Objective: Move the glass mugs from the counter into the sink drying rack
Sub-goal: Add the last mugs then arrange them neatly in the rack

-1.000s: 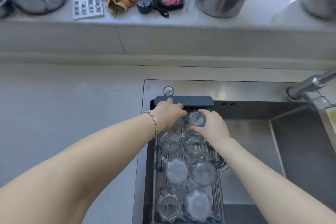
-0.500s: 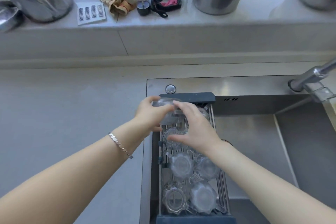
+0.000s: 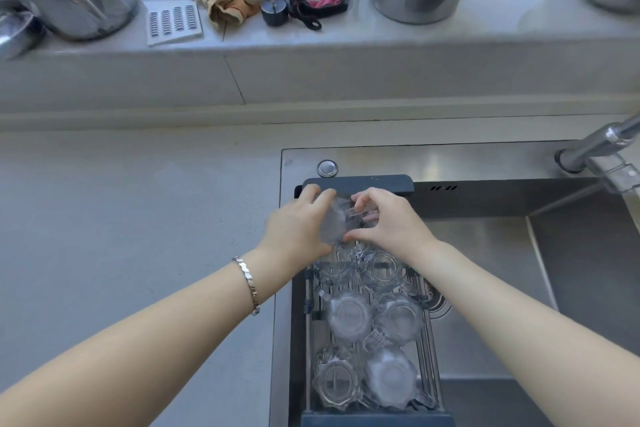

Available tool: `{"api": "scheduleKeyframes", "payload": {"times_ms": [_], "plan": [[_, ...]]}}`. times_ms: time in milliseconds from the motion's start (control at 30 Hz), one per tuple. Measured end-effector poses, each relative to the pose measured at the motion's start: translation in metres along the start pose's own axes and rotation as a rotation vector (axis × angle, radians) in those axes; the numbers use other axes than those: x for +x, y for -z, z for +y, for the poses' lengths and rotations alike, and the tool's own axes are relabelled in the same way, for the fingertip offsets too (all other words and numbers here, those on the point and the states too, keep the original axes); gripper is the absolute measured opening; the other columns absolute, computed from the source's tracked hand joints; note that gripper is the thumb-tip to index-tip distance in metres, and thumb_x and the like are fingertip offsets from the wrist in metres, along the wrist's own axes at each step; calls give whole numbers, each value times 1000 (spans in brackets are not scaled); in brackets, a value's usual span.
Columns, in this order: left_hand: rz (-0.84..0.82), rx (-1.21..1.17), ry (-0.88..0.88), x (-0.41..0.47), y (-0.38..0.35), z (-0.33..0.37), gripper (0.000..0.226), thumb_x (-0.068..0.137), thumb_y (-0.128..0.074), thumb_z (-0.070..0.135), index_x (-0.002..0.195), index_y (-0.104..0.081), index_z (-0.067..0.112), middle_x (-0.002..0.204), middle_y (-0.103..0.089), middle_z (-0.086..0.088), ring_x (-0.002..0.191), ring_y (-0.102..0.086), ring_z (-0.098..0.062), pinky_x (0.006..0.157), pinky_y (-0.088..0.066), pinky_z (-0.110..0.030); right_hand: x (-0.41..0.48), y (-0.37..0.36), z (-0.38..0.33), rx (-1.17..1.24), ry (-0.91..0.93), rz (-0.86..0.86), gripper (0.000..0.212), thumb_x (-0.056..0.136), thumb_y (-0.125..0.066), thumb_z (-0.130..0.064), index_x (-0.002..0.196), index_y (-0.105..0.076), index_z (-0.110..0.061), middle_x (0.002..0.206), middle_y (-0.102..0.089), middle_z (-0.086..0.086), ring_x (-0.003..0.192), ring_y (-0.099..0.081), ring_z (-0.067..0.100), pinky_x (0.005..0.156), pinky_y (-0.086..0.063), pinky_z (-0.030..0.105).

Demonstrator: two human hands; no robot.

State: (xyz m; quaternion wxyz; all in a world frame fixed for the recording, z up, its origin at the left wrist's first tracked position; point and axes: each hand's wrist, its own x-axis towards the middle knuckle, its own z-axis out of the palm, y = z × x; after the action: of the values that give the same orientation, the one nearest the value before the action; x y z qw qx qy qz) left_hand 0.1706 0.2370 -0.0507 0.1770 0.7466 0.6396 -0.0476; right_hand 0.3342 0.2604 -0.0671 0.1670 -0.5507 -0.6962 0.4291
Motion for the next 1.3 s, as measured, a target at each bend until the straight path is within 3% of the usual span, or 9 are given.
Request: {"api": "scheduleKeyframes", "payload": {"times_ms": [67,167,267,333,533,833,967,1167,1300], "plan": [[-20,-9,21,4,-2,4,76,74,-70,43,137,-34,21,132,-45,0,107,-58,-24,74,-49,-33,-1,4,7,10,-22,-9,44,65,-82,-16,96,-52,-23,108,-58,-3,98,-58,17,86,-52,32],[-78,-58,119,15,5,7,69,69,-72,47,126,-43,19,119,-52,-1,97,-59,-24,71,-47,-33,-6,12,19,-14,-40,63,49,75,-72,-10,118,-51,-20,119,-53,-2,112,-51,13,93,-44,25],[-132,-16,208,27,15,1,59,63,-74,49,107,-50,15,101,-54,-3,81,-53,-24,66,-45,-30,-13,16,31,-70,-150,144,42,82,-65,-13,121,-51,-16,124,-52,3,114,-49,16,94,-36,23],[-156,30,204,30,15,-3,60,62,-75,48,106,-51,15,98,-52,-3,80,-52,-24,67,-47,-32,-16,14,38,-96,-225,142,45,82,-66,-18,124,-49,-14,126,-51,7,115,-49,19,93,-33,22],[-133,-37,86,34,3,11,66,67,-78,42,119,-48,14,113,-52,-10,94,-59,-32,74,-49,-37,-19,-3,40,-112,-357,96,72,78,-72,-28,138,-35,-16,137,-46,12,125,-43,26,100,-37,33],[-142,-61,224,38,-27,13,62,75,-75,34,123,-44,10,126,-43,-13,108,-51,-32,80,-47,-36,-16,-14,38,-36,-352,198,62,76,-74,-24,130,-44,-14,125,-56,11,110,-53,27,92,-43,35],[-103,-26,176,36,-34,12,60,80,-66,34,128,-40,10,133,-35,-13,116,-43,-31,83,-48,-37,-13,-14,42,1,-336,210,61,77,-73,-23,131,-44,-17,128,-54,10,113,-52,26,93,-42,35],[-53,-256,85,30,-40,-1,63,83,-65,20,140,-38,20,142,-35,-5,121,-40,-30,95,-46,-39,-12,-8,50,62,-319,198,61,73,-77,-23,127,-48,-20,124,-57,6,107,-57,25,94,-49,40],[-8,-191,77,23,-44,5,53,87,-60,16,136,-40,19,144,-33,-5,124,-37,-30,88,-50,-41,-15,-9,51,29,-290,164,62,74,-76,-24,129,-48,-21,127,-56,6,109,-57,24,96,-49,41]]}}
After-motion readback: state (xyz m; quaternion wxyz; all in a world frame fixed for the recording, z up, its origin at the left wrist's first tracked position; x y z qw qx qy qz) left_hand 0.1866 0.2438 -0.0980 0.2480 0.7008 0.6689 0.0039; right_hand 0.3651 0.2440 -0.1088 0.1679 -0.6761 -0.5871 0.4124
